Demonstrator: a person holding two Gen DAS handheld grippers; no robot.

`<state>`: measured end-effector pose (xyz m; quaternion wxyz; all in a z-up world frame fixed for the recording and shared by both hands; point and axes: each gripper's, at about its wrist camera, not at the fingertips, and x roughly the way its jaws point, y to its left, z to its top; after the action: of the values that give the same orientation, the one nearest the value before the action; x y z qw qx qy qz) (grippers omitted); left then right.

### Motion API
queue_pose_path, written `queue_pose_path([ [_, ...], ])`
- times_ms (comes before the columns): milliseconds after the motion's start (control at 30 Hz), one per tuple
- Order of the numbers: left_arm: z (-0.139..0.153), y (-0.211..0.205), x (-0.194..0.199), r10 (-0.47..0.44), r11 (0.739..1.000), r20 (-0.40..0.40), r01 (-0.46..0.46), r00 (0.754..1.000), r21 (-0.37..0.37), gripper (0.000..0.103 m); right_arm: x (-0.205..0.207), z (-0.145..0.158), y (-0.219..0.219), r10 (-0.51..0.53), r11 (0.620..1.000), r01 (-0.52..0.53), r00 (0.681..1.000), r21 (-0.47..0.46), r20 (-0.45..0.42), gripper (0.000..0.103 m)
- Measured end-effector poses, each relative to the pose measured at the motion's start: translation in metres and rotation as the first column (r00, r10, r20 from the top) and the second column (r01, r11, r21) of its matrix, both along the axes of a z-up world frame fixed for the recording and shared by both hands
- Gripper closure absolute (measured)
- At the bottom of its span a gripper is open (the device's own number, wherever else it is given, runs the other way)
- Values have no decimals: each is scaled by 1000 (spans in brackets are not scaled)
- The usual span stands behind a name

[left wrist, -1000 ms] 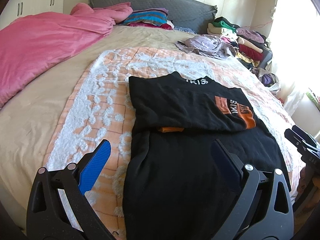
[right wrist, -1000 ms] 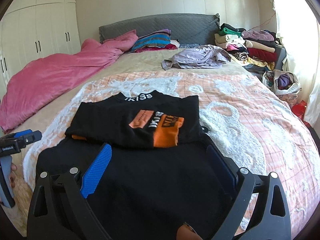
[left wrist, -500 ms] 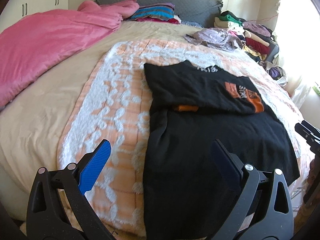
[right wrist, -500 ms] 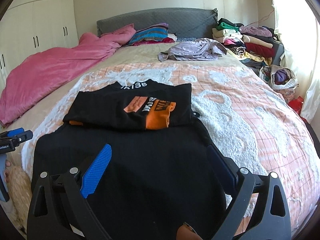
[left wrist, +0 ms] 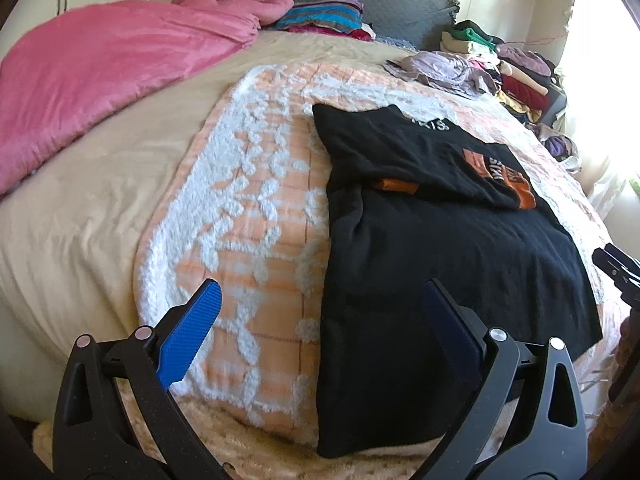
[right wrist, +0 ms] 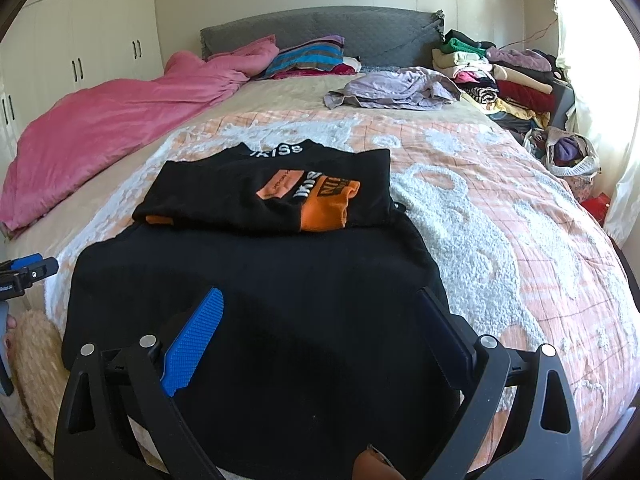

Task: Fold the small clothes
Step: 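Move both open tools back toward the sweatshirt's hem, then grasp the hem corners with the left tool while the right tool grasps the other corner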

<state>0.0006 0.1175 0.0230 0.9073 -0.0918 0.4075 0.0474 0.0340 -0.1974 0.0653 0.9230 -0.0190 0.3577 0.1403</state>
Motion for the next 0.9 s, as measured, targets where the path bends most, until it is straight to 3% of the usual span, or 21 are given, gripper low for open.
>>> queue_pose_path([
  [200,-17,2,-9,-30,998,-37,27,999,-63,10,-5,-8,-6,-7,1000,7,1000,2,-26,8],
  [267,-20,-1,-13,-40,997,-39,38,998,-62,16,-7,-9,-8,-11,1000,11,1000,-4,-29,8],
  [333,-23,-3,-17,-55,997,-40,52,998,-64,36,-9,-10,-10,-15,1000,15,999,-6,-32,8],
  [400,-29,-4,-21,-65,995,-53,61,996,-85,48,-11,-11,-13,-21,1000,20,999,-8,-32,8],
  [533,-39,-5,-26,-83,988,-78,72,993,-134,63,-14,-14,-18,-26,1000,26,999,-15,-37,8],
  [667,-51,-6,-33,-100,979,-112,77,989,-189,63,-16,-18,-22,-26,999,25,999,-27,-47,8],
  [900,-62,-11,-36,-120,973,-137,89,983,-215,63,-24,-31,-36,-27,999,25,995,-25,-100,8],
])
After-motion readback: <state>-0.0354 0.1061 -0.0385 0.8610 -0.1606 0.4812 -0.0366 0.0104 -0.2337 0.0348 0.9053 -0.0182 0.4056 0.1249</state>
